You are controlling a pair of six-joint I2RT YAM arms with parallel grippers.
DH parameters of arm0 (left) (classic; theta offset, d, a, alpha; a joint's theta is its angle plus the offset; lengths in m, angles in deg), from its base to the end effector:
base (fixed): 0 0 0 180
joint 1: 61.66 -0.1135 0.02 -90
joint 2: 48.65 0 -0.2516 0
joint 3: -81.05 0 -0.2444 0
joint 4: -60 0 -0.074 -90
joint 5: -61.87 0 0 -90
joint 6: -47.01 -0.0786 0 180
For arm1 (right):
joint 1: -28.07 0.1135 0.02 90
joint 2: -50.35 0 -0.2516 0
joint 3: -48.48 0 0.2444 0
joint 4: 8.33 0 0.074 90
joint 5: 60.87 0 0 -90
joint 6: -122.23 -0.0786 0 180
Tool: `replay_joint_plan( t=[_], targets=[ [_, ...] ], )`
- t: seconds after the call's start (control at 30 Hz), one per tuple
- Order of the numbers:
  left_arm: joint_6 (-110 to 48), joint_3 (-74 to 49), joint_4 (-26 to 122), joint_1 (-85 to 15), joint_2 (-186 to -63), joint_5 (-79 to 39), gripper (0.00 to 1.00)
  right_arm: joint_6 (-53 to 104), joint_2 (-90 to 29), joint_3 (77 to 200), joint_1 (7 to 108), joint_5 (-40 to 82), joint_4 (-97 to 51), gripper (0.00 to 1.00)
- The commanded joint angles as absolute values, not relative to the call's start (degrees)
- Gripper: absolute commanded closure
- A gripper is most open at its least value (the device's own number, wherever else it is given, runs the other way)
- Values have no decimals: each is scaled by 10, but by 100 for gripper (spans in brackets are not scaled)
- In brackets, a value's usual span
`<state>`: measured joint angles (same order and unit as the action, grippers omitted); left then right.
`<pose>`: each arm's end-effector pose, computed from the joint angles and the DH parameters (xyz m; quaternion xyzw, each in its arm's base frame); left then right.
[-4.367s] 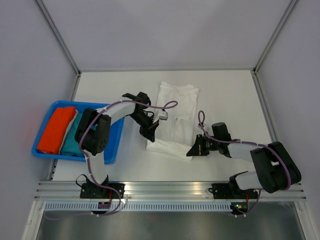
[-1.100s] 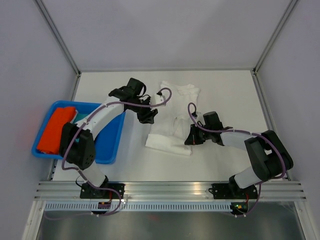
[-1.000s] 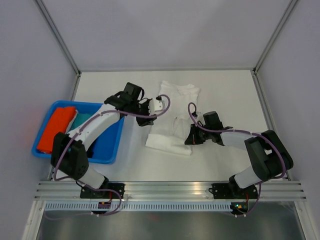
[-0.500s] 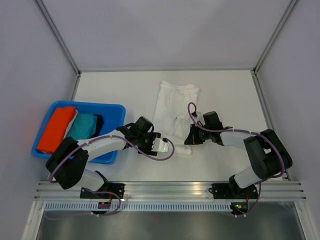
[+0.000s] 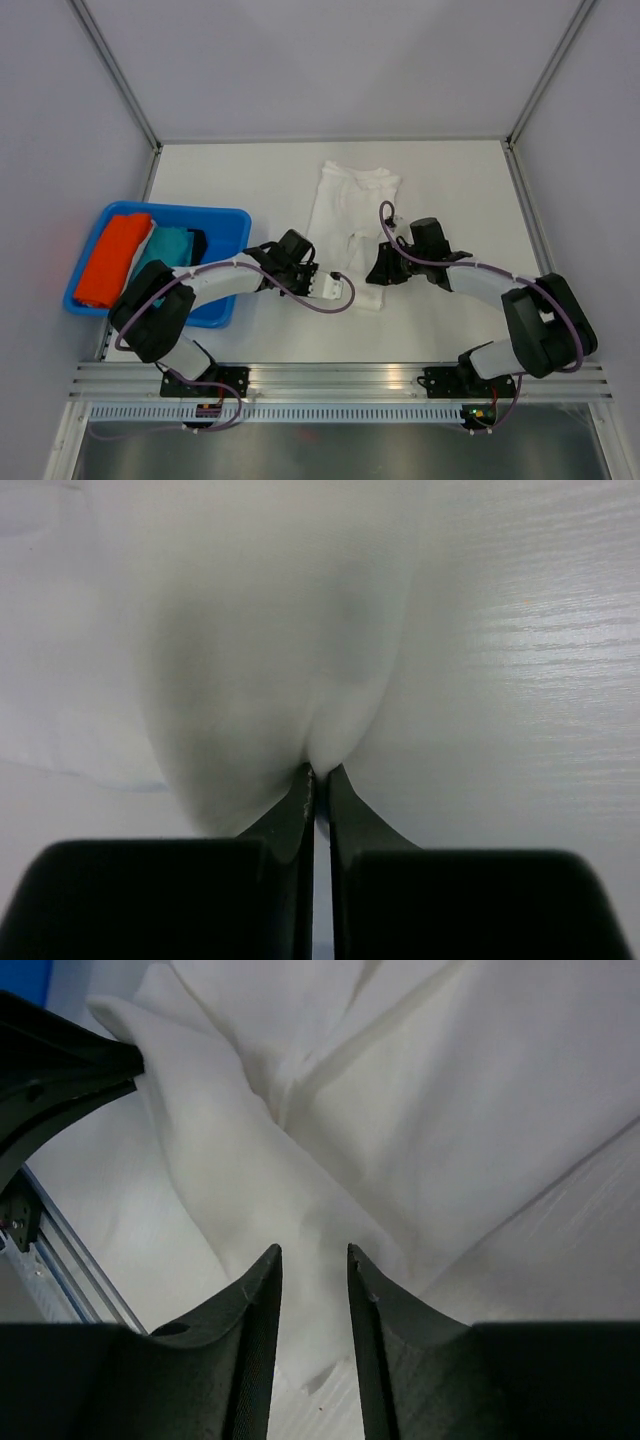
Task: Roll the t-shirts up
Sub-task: Roll the tshirt
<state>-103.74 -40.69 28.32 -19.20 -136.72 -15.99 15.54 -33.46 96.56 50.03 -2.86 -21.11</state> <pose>0.2069 -0.2117 0.1109 0.7715 0.5782 -0.0623 0.2580 0.2482 0.1450 0.1155 -0.1388 0.8935 0.3558 0.2360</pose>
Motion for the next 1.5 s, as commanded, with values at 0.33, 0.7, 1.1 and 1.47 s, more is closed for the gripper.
replay_joint_plan(
  t=[0.33,0.7,1.1,1.47],
  targets=[
    [-991,-205,-15,-269,-1423,46,98,549,-42,920,642,69,-315,37],
    [-978,-182,-19,-273,-1442,39,98,559,-124,898,765,274,-289,24],
    [-963,-179,-27,-294,-1441,47,98,586,-215,924,766,222,-318,86],
    [-1048,-185,-213,-308,-1423,146,98,744,-252,1061,659,-132,-572,100]
  ],
)
